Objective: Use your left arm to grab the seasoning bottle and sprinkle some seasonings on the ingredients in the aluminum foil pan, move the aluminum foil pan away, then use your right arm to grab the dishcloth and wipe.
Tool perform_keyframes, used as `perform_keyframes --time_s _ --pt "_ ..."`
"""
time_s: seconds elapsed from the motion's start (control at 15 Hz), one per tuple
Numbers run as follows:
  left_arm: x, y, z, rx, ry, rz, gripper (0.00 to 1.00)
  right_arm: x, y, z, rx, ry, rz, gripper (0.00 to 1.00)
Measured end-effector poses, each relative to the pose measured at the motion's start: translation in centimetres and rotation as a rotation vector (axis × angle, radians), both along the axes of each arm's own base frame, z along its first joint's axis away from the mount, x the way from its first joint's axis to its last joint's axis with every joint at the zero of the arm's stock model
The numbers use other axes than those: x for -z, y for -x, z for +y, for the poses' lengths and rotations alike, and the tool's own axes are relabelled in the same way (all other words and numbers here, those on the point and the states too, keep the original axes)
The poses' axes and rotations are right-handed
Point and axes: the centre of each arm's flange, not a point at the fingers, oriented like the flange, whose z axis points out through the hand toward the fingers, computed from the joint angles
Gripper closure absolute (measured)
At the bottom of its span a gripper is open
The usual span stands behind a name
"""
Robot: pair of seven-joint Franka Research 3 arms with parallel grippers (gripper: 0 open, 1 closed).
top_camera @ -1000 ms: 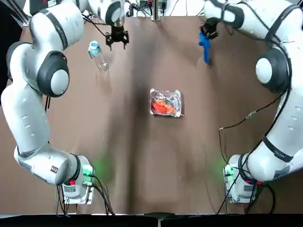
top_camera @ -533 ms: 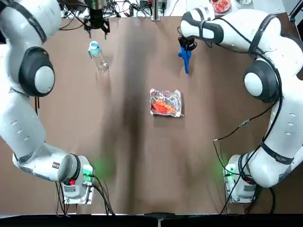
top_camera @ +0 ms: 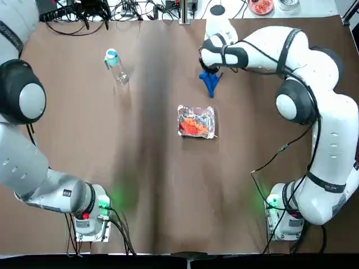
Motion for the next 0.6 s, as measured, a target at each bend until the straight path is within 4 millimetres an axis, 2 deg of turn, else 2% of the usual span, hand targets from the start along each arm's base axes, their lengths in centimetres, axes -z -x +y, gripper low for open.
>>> perform_keyframes --time_s 0.13,0.27,0.6 --pt "-2.1 0.8 1.4 0.028 0.038 -0.011 0.0 1.6 0.9 1.7 0.032 0.008 0.007 0.92" --pt "-3.2 1.6 2.1 0.042 0.048 -0.007 0.0 3.4 2.0 3.7 0.047 0.016 0.013 0.92" --pt "-4.4 2.2 2.5 0.083 0.086 -0.017 0.0 5.3 3.8 8.7 0.105 -0.002 -0.016 0.92"
